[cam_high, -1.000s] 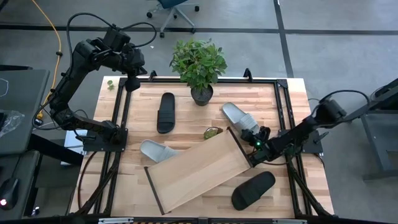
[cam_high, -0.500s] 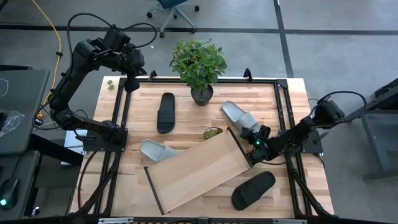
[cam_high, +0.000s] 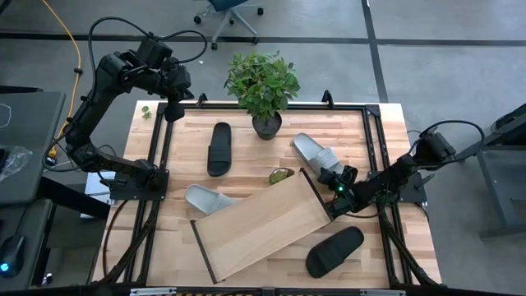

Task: Pick and place slides into the shelf
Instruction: Put the right gray slipper on the shelf

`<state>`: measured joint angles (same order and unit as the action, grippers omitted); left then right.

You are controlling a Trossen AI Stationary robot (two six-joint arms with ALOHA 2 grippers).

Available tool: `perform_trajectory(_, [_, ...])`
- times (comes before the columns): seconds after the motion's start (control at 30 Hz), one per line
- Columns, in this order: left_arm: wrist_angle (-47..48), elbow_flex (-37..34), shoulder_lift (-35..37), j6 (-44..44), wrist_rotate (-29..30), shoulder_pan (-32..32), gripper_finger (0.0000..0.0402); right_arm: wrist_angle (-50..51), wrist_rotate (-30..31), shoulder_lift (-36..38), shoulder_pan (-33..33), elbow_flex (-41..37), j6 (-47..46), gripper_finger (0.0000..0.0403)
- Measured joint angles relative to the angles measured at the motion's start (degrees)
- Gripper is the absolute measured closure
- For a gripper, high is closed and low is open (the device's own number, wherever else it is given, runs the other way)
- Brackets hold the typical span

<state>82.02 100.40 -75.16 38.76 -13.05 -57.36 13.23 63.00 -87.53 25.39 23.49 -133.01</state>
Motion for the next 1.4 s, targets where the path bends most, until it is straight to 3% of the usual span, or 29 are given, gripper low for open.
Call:
perform_trajectory(0.3, [0.0,0.0,0.0,0.0,0.0,0.0,0.0401,2.3,2.6,2.6,0.0,0.0,0.5,0.0401])
perform_trajectory(0.9, [0.0,0.0,0.0,0.0,0.0,0.0,0.0401,18.0,4.3,16.4,-1.6,0.0,1.1,0.0403])
perform_trajectory(1.4, [-1.9,0.0,0.0,0.0,0.0,0.0,0.0401,20.0,9.6,31.6,-1.5,0.0,10.5,0.0403])
